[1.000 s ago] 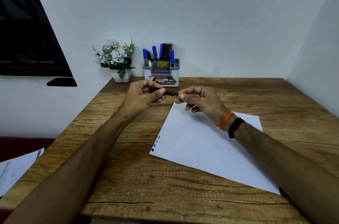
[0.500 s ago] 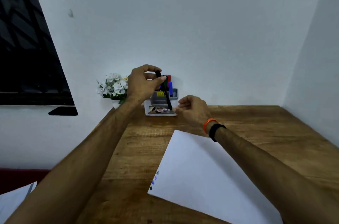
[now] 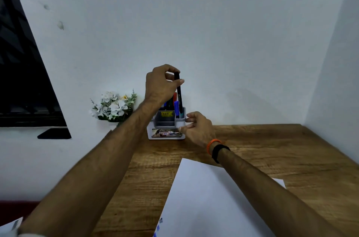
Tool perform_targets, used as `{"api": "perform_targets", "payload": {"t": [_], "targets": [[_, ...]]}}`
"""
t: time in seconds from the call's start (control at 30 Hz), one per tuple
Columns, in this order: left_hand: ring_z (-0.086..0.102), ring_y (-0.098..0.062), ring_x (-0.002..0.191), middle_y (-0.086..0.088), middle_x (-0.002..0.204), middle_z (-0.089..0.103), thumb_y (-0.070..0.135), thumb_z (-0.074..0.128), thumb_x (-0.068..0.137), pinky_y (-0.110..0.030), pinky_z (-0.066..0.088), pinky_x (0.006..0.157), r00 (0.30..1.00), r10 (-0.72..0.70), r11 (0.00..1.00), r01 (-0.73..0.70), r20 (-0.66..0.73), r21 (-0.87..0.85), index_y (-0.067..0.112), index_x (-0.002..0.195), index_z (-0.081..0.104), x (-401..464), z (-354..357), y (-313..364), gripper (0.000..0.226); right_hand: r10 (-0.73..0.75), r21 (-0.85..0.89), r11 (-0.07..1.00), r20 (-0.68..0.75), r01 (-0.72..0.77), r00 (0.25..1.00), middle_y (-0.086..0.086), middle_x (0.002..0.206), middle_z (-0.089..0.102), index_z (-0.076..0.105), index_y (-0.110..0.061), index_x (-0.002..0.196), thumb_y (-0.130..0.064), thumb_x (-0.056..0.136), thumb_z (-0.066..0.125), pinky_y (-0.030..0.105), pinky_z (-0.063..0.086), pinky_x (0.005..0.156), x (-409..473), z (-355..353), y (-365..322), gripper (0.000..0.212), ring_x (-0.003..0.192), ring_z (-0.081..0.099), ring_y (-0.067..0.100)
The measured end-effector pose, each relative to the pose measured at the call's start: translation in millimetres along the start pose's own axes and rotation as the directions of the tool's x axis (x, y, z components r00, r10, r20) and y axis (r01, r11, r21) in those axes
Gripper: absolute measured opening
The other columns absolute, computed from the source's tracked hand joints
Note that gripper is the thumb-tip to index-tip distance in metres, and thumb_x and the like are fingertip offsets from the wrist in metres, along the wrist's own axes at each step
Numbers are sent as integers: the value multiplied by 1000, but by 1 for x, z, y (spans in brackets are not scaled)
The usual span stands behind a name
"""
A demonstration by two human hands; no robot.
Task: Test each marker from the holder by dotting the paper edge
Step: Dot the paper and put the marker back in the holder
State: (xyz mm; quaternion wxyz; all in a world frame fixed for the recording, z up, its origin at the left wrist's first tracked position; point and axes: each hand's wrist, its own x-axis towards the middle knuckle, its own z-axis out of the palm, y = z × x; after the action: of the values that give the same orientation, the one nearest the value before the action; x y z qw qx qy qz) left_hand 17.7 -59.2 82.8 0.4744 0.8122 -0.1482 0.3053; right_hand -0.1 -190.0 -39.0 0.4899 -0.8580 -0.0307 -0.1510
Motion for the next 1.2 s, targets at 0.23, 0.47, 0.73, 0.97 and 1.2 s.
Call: {"api": "perform_targets", "payload": {"t": [0.23,0.47,0.73,0.97,1.2], "targets": [[67,-9,81,1,93,74,25,83,74,-25,55,82,990,16,960,-54,142,273,21,98,70,-21,24,-35,27,18,40,999,-35,-17,999,0,116,68,57,-15,120,-22,75,81,25,56,80,0,2,6,52,85,70,14],[66,-14,88,1,99,74,39,79,76,-31,55,83,980,-20,915,-62,197,399,21,98,75,-29,21,-47,29,17,8,1000,-18,-17,1000,2,117,67,54,-15,124,-21,77,80,18,50,72,-2,0,-1,54,88,67,15],[65,-11,89,-3,119,67,7,85,68,-15,49,73,923,-158,958,57,352,279,15,126,62,-14,-6,-40,62,-43,-114,992,19,45,999,9,122,64,54,-15,128,-16,82,73,35,56,87,3,2,-9,50,92,67,23],[65,-12,95,-5,106,72,11,75,81,-20,47,84,976,-157,927,93,150,363,10,113,68,9,-22,-56,33,-57,-167,984,15,59,998,9,121,65,61,-12,123,-8,77,67,39,54,93,11,-2,-11,46,102,64,25],[65,-16,94,-5,103,72,14,76,78,-22,48,83,982,-114,905,38,154,424,12,111,70,22,4,-59,33,-53,-160,986,-34,47,998,4,117,67,62,-18,119,-13,75,69,39,56,89,17,7,-4,45,97,65,23]]}}
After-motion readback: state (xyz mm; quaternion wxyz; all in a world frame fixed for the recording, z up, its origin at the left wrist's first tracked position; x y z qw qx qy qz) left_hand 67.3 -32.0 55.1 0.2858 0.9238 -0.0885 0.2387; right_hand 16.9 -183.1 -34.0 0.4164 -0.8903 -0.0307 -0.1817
